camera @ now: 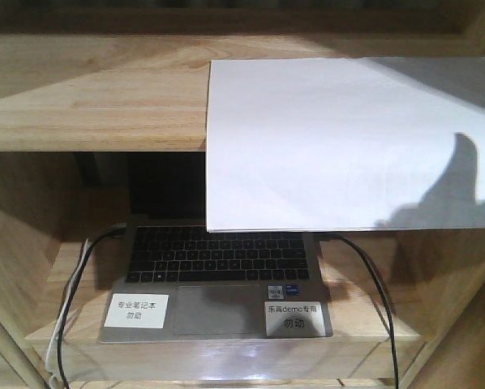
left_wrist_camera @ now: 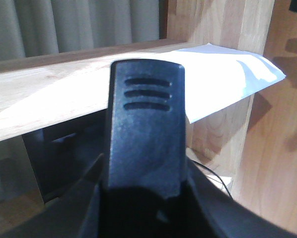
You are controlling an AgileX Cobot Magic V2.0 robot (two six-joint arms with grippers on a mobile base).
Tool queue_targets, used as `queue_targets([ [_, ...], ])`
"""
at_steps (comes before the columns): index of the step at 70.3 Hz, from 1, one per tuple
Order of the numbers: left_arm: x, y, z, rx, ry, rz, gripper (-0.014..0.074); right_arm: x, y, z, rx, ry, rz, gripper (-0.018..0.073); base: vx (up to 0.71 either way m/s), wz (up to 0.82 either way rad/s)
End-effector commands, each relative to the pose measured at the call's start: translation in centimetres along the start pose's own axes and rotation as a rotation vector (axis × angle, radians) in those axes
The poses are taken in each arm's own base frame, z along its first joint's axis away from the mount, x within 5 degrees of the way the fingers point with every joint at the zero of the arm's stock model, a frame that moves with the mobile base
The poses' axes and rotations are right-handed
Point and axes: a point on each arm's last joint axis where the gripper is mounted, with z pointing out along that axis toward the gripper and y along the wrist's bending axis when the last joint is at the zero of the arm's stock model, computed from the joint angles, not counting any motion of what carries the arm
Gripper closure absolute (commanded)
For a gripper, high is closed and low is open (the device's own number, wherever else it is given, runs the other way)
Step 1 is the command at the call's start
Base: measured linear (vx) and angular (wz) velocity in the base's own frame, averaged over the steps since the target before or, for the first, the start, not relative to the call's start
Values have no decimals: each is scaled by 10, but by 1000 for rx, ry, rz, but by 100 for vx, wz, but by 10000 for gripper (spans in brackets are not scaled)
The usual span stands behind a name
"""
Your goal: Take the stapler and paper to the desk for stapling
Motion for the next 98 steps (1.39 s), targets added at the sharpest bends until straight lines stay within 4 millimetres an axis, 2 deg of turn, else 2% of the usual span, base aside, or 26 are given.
queue_targets([
  [1,-16,0,-1,6,-124,-13,603,-14,1,-1,-1,-88,-5,122,0,0],
  [16,-16,0,-1,6,-124,-13,603,-14,1,-1,-1,-87,4,92,0,0],
  [35,-16,0,-1,6,-124,-13,603,-20,0,-1,-8,-154,135,-169,0,0],
  [44,-16,0,-1,6,-124,-13,603,-25,0,-2,-20,-208,291,-163,0,0],
  [58,-16,0,-1,6,-124,-13,603,-33,-3,-4,-92,-299,830,-132,0,0],
  [65,-16,0,-1,6,-124,-13,603,-39,-3,-7,-155,-366,996,-107,0,0],
  [72,-16,0,-1,6,-124,-13,603,-46,-1,-10,-229,-427,1055,-83,0,0],
  [86,-16,0,-1,6,-124,-13,603,-52,1,-13,-289,-479,1025,-64,0,0],
  [91,-16,0,-1,6,-124,-13,603,-49,2,-16,-311,-490,1029,-62,0,0],
  [98,-16,0,-1,6,-124,-13,603,-34,3,-18,-380,-505,1064,-60,0,0],
])
